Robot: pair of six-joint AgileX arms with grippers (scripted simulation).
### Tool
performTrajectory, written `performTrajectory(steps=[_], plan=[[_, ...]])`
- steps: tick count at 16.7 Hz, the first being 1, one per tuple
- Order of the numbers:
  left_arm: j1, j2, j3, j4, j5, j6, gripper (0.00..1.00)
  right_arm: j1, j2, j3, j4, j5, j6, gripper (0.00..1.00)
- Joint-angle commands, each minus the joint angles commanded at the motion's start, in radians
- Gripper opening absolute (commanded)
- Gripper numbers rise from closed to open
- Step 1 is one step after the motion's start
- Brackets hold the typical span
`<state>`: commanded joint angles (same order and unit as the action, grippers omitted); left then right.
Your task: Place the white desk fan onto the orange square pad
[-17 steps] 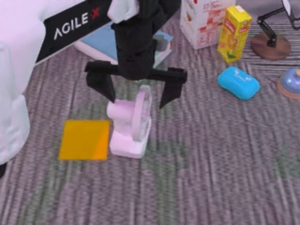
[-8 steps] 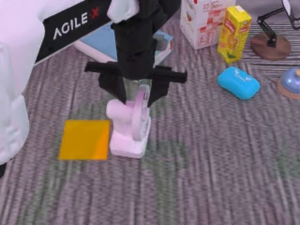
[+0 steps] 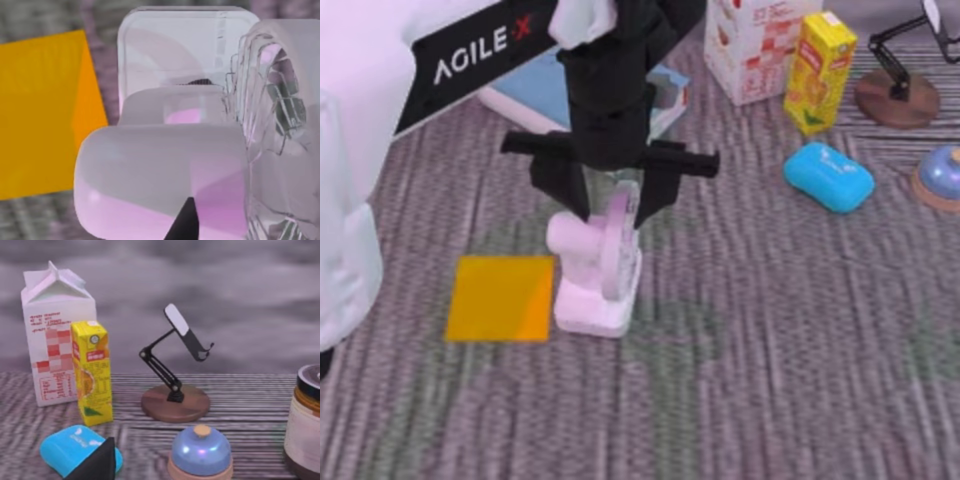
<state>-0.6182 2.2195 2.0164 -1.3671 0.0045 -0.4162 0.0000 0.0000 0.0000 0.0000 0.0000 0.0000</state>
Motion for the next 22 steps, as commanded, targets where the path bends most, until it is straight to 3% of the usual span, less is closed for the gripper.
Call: performTrajectory(steps=[5, 12, 17, 22], plan=[[0.002, 0.003, 0.017, -0.017, -0.002, 0.001, 0.0, 0.0, 0.0, 0.0, 0.0, 0.0, 0.0, 1.0], [0.019, 0.039, 0.26, -0.219, -0.001, 0.0, 0.0, 0.0, 0.0, 0.0, 0.0, 0.0, 0.0, 1.0], [0.014, 0.035, 0.268, -0.226, -0.001, 0.003, 0.0, 0.0, 0.0, 0.0, 0.0, 0.0, 0.0, 1.0], [0.028, 0.012, 0.216, -0.223, -0.012, 0.162, 0.0, 0.0, 0.0, 0.0, 0.0, 0.0, 0.0, 1.0]])
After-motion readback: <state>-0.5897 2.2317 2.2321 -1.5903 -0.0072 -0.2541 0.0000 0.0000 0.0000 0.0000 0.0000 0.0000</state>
